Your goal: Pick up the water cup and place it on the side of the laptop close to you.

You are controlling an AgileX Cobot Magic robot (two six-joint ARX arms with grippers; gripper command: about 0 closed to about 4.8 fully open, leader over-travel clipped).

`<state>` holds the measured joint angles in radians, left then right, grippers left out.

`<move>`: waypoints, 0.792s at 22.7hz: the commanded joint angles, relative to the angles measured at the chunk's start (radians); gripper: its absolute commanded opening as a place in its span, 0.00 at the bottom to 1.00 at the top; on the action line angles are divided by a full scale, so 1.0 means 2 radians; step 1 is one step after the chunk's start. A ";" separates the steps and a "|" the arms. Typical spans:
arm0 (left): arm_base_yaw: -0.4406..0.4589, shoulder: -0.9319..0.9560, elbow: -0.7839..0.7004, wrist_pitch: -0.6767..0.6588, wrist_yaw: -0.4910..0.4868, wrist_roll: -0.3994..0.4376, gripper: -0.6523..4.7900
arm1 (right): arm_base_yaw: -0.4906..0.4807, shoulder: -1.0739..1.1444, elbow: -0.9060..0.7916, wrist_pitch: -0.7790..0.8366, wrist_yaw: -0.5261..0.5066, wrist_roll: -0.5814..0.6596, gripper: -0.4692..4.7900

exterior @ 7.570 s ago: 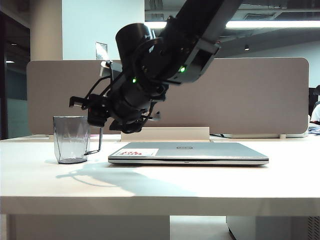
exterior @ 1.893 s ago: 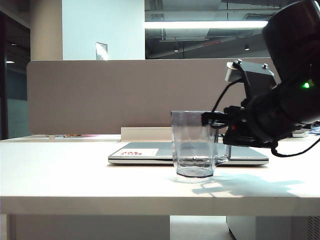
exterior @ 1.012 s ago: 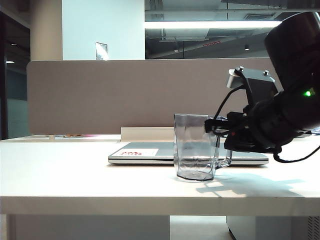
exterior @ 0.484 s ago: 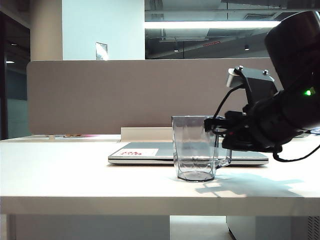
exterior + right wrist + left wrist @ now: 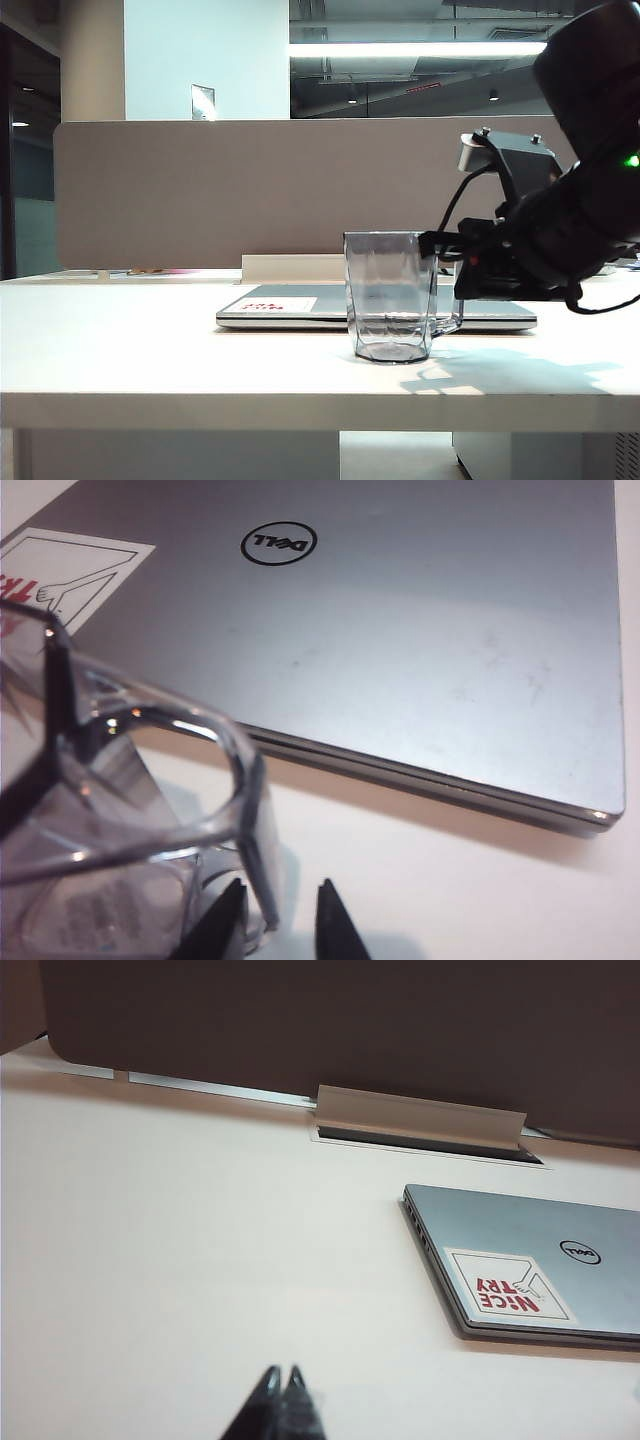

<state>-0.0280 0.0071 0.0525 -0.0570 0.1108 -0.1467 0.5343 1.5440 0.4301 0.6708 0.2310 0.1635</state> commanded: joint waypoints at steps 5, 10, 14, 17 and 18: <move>-0.001 0.000 0.001 0.005 -0.001 0.004 0.11 | 0.012 -0.090 0.001 -0.103 -0.002 -0.002 0.30; -0.001 0.000 0.001 -0.003 -0.001 0.004 0.11 | 0.012 -0.149 0.001 -0.171 0.020 -0.004 0.28; -0.001 0.000 0.001 -0.008 0.000 0.004 0.11 | 0.005 -0.227 -0.021 -0.191 0.067 -0.022 0.08; -0.001 0.000 0.001 -0.009 -0.001 0.004 0.11 | -0.018 -0.279 -0.050 -0.192 0.082 -0.020 0.08; -0.001 0.000 0.001 -0.009 -0.001 0.004 0.11 | -0.033 -0.301 -0.064 -0.196 0.082 -0.020 0.08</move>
<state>-0.0280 0.0071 0.0525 -0.0803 0.1097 -0.1467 0.4831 0.9630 0.3161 0.2810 0.3862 0.1238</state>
